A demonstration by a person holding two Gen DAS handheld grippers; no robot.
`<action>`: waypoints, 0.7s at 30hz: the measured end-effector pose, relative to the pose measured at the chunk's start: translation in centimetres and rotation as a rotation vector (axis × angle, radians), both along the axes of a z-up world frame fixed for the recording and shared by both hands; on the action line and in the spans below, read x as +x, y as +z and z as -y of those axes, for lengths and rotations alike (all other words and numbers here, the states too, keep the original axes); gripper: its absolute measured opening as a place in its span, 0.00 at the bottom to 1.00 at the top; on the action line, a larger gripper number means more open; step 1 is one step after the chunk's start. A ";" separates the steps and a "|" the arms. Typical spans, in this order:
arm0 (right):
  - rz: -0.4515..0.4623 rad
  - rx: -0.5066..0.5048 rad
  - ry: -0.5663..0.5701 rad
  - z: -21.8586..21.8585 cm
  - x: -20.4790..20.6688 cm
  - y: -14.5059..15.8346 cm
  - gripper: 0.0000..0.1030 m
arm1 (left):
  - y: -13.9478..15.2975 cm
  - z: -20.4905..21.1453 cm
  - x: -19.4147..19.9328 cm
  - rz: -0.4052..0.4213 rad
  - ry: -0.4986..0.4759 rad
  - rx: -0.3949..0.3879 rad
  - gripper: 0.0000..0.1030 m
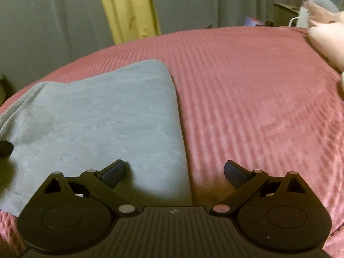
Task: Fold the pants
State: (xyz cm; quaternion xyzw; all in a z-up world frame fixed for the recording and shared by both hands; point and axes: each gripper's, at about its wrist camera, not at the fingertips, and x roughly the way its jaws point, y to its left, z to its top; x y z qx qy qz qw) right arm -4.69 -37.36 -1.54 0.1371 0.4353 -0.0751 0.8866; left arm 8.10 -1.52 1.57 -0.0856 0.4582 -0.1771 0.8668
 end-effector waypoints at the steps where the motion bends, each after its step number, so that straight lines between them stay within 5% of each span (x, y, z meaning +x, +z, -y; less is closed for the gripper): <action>1: -0.005 0.006 0.010 -0.3 0.1 -0.2 0.96 | -0.5 -0.9 0.0 -0.004 0.026 0.014 0.17; 6: -0.030 -0.008 0.052 -1.8 0.6 -0.7 0.96 | -3.1 -3.9 1.2 -0.143 0.164 0.048 0.23; 11: -0.007 -0.056 0.058 -2.4 0.3 -0.5 0.96 | -1.3 -3.9 0.5 -0.030 0.170 0.050 0.47; 21: -0.030 -0.070 0.049 -3.1 0.8 -1.3 0.96 | -3.2 -3.5 0.7 -0.087 0.163 0.129 0.46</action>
